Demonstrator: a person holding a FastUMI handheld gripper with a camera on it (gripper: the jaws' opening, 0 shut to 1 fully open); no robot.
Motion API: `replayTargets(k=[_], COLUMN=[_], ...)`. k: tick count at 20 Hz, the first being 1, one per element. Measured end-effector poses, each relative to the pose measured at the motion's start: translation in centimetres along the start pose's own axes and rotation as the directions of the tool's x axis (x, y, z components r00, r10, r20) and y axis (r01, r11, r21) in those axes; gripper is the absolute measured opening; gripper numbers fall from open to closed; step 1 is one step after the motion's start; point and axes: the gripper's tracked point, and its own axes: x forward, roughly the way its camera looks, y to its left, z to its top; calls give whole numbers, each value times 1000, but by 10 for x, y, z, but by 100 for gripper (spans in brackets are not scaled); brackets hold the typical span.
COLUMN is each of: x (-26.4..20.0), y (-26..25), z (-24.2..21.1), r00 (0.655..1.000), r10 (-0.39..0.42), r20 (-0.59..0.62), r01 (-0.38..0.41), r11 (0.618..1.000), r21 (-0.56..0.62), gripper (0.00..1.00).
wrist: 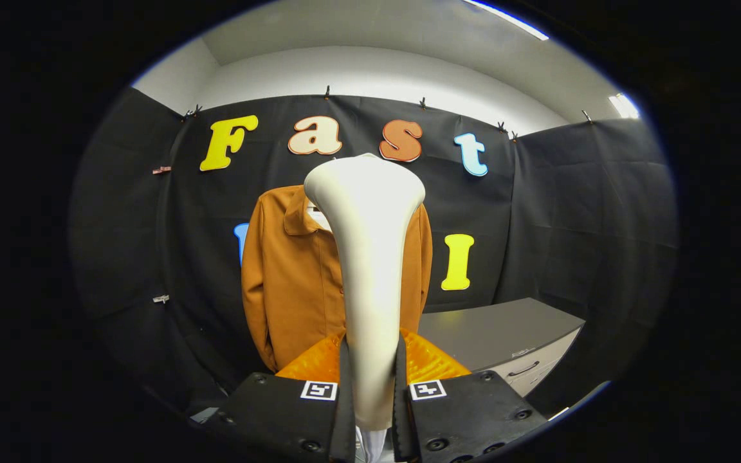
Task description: Iron the clothes twice with a garment steamer, once on the left side and once on the right side.
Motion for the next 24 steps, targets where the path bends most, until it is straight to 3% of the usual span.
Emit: replayTargets(k=[24], x=[-2], y=[-8], z=[-2], r00=[1000], r10=[7], r20=[-7], r01=[-7], r11=[1000], r21=[-3], gripper=[26])
